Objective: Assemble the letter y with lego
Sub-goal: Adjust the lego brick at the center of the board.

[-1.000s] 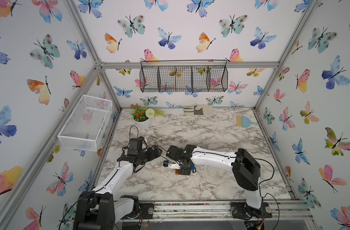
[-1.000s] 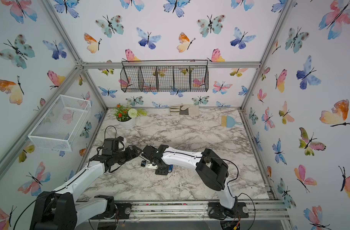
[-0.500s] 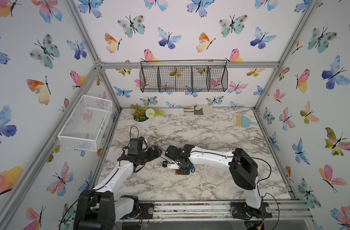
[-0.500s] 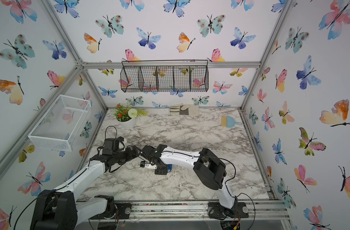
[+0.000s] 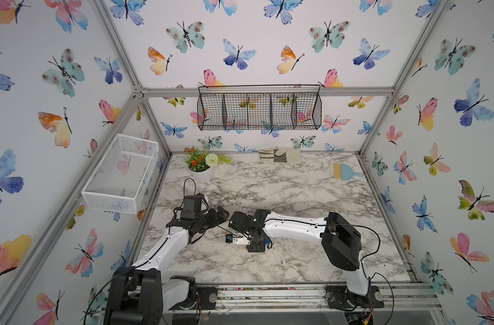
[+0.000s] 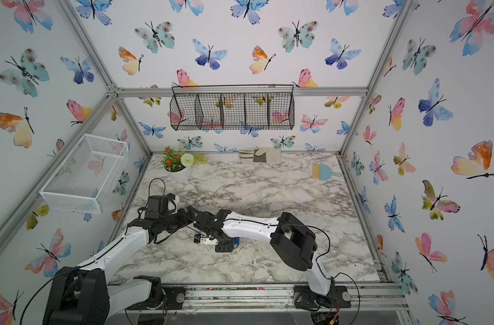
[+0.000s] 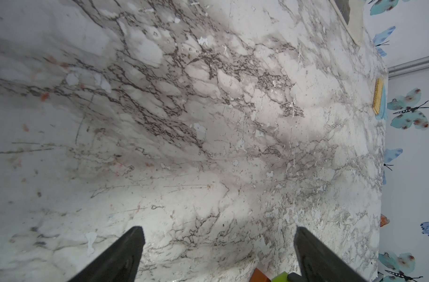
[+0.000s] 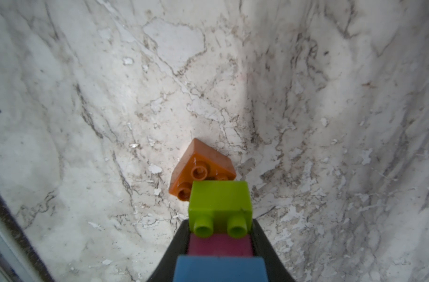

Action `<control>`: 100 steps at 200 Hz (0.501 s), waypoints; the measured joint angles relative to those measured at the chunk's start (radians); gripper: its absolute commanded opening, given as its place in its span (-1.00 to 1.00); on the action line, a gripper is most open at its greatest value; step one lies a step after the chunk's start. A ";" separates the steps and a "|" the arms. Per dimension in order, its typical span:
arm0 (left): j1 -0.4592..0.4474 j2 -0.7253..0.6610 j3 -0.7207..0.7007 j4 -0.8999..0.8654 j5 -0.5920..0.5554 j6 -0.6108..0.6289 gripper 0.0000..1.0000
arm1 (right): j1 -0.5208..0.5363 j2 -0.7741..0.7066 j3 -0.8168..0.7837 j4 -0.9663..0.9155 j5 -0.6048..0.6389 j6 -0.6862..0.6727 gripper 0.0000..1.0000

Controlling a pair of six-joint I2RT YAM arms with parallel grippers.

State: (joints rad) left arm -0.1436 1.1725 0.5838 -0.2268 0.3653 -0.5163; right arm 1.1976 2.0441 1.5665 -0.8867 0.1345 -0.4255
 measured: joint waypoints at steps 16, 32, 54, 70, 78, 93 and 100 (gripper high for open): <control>0.000 0.000 0.000 0.001 0.000 0.000 0.94 | 0.000 -0.002 0.000 0.000 -0.004 0.014 -0.47; 0.000 0.000 0.000 0.001 0.000 0.000 0.94 | 0.000 -0.011 0.000 0.000 -0.016 0.026 -0.47; 0.000 0.001 -0.004 0.008 0.000 -0.004 0.90 | 0.000 -0.034 0.000 -0.013 -0.045 0.047 -0.47; 0.000 0.002 -0.020 0.020 0.003 -0.008 0.89 | 0.000 -0.054 0.000 -0.024 -0.060 0.054 -0.46; -0.001 0.003 -0.029 0.025 0.006 -0.011 0.88 | 0.000 -0.062 0.000 -0.028 -0.058 0.060 -0.44; -0.013 0.007 -0.053 0.033 0.012 -0.023 0.84 | 0.000 -0.070 -0.001 -0.035 -0.013 0.082 -0.47; -0.023 0.007 -0.064 0.035 0.010 -0.029 0.83 | 0.000 -0.074 -0.006 -0.033 0.021 0.097 -0.50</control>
State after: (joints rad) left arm -0.1665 1.1797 0.5198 -0.1913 0.3756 -0.5449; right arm 1.1976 1.9705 1.5604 -0.9199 0.1558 -0.3283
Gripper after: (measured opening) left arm 0.925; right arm 0.358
